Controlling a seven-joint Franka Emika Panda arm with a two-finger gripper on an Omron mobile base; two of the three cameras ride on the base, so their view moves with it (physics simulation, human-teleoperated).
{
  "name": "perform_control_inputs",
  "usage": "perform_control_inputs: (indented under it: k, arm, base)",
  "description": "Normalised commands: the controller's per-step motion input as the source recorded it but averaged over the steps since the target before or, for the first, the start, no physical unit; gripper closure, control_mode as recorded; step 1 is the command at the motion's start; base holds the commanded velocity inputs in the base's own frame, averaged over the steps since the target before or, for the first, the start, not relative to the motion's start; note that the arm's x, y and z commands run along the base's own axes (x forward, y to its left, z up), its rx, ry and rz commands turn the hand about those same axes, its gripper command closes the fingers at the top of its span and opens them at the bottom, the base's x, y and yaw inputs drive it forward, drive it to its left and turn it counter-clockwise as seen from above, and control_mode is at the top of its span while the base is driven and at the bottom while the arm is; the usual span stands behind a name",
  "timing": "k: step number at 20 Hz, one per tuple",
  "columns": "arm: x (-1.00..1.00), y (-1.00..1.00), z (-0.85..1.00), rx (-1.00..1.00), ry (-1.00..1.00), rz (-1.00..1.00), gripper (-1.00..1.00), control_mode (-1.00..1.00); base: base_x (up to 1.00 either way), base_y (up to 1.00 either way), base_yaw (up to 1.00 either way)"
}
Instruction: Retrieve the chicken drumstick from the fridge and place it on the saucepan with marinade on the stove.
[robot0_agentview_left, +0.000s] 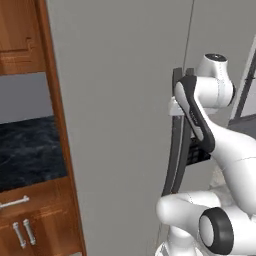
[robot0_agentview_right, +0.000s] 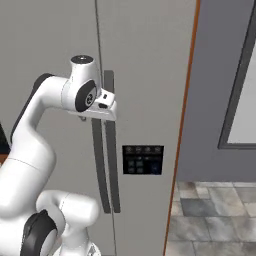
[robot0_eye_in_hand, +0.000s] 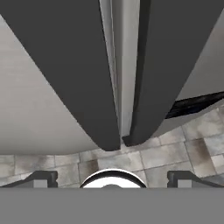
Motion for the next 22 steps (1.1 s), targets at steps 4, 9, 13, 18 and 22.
perform_control_inputs:
  k: [4,9,13,18,22]
  arm:
    - [0.0,0.0,0.0,0.0,0.0,0.0,-1.0,1.0]
    - [0.0,0.0,0.0,0.0,0.0,0.0,-1.0,1.0]
    - [0.0,0.0,0.0,0.0,0.0,0.0,-1.0,1.0]
    - [0.0,0.0,0.0,0.0,0.0,0.0,-1.0,1.0]
    - [0.0,0.0,0.0,0.0,0.0,0.0,-1.0,1.0]
  base:
    - [-0.47,-0.86,0.61]
    - [-0.19,-0.19,0.07]
    - [-0.64,-0.13,0.0]
    - [-0.54,0.01,0.0]
    - [-0.26,0.0,0.0]
